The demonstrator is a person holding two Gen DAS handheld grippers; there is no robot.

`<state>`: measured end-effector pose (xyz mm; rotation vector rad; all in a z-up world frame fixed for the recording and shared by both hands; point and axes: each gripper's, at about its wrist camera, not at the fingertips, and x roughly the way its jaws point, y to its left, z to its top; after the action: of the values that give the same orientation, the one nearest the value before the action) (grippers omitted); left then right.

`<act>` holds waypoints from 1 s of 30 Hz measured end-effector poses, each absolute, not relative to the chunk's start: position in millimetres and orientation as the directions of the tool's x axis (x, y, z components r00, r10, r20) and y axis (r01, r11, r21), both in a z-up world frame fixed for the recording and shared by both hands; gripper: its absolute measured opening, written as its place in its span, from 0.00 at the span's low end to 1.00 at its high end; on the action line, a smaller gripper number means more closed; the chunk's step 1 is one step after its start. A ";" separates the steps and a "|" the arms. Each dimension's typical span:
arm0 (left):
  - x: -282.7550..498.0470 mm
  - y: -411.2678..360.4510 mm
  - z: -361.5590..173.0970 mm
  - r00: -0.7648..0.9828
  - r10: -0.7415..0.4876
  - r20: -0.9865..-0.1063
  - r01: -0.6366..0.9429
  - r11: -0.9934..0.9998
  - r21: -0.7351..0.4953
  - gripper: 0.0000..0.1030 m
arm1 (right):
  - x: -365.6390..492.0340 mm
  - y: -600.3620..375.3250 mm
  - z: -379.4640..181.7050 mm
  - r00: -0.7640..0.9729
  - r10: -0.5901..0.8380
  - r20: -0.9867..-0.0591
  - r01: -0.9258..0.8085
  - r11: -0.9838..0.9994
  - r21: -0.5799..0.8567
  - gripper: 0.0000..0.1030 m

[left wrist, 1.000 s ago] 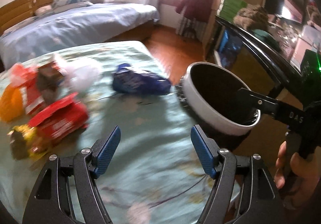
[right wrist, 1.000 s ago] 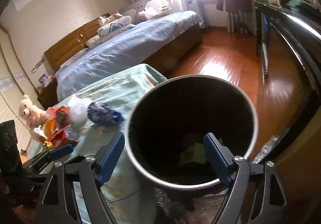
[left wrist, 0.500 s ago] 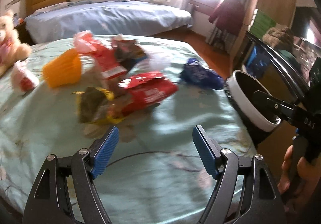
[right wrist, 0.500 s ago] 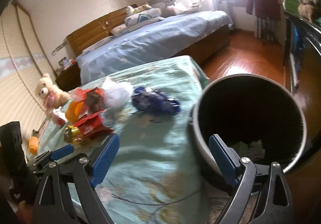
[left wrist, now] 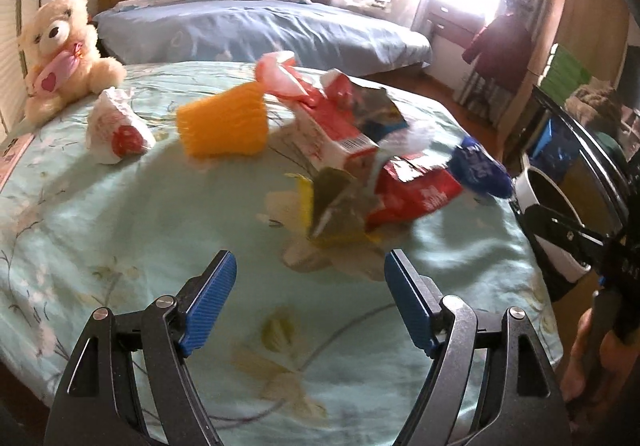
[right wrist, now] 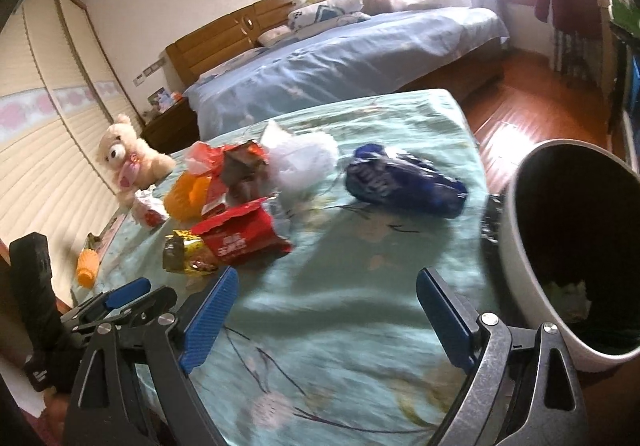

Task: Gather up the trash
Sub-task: 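Grasp the red snack packet with the right gripper while the left gripper grasps the yellow wrapper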

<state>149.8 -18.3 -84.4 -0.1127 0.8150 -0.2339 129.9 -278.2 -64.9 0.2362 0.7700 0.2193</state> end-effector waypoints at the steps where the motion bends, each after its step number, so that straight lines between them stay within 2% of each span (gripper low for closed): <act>1: 152.3 -14.4 -83.4 0.663 -0.254 -0.704 0.161 0.967 -0.198 0.76 | 131.5 -275.2 -64.8 0.696 0.291 -0.657 -0.119 0.948 0.294 0.89; 6: 167.2 -4.1 -77.8 0.666 -0.278 -0.693 0.168 0.960 -0.223 0.75 | 144.6 -261.6 -65.4 0.684 0.331 -0.650 -0.149 0.936 0.320 0.88; 8: 174.2 -4.8 -78.0 0.663 -0.278 -0.695 0.175 0.960 -0.216 0.71 | 151.0 -255.9 -65.1 0.683 0.339 -0.647 -0.156 0.933 0.324 0.82; 11: 185.1 -7.6 -84.9 0.639 -0.289 -0.713 0.198 0.957 -0.211 0.55 | 160.2 -248.2 -65.5 0.676 0.357 -0.645 -0.168 0.926 0.337 0.77; 14: 191.0 -10.4 -93.2 0.610 -0.302 -0.733 0.219 0.953 -0.211 0.36 | 171.5 -239.6 -70.0 0.662 0.381 -0.646 -0.185 0.918 0.352 0.74; 15: 191.6 -11.8 -96.2 0.598 -0.312 -0.738 0.228 0.949 -0.216 0.27 | 175.6 -236.0 -72.9 0.653 0.389 -0.650 -0.190 0.915 0.357 0.72; 17: 191.2 -15.1 -100.5 0.580 -0.324 -0.747 0.243 0.944 -0.221 0.19 | 182.7 -231.6 -79.2 0.637 0.399 -0.660 -0.193 0.911 0.365 0.64; 18: 189.9 -17.1 -102.5 0.574 -0.330 -0.749 0.253 0.942 -0.221 0.11 | 187.9 -229.5 -84.7 0.620 0.410 -0.669 -0.191 0.906 0.379 0.61; 19: 188.6 -19.3 -103.8 0.570 -0.332 -0.752 0.261 0.940 -0.218 0.04 | 190.6 -228.9 -88.9 0.609 0.422 -0.672 -0.189 0.900 0.393 0.49; 20: 187.1 -20.3 -103.6 0.570 -0.331 -0.752 0.264 0.941 -0.213 0.04 | 192.9 -228.4 -92.4 0.598 0.434 -0.674 -0.188 0.894 0.408 0.37; 21: 185.5 -20.9 -103.4 0.574 -0.327 -0.750 0.267 0.941 -0.206 0.04 | 193.3 -228.1 -94.4 0.593 0.443 -0.672 -0.189 0.888 0.419 0.31; 22: 183.3 -21.5 -102.8 0.577 -0.327 -0.749 0.269 0.941 -0.204 0.03 | 192.4 -227.9 -94.8 0.591 0.448 -0.670 -0.192 0.886 0.423 0.14; 23: 181.9 -21.6 -102.0 0.579 -0.328 -0.747 0.269 0.941 -0.205 0.03 | 190.7 -227.5 -94.5 0.591 0.450 -0.669 -0.197 0.886 0.421 0.01; 30: 169.6 -22.3 -90.8 0.603 -0.344 -0.720 0.269 0.937 -0.222 0.02 | 164.6 -237.3 -80.4 0.619 0.446 -0.647 -0.224 0.890 0.398 0.00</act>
<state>169.6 -22.3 -90.8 -0.0939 0.8530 -0.3556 164.6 -237.3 -80.4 0.2919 0.8185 0.3915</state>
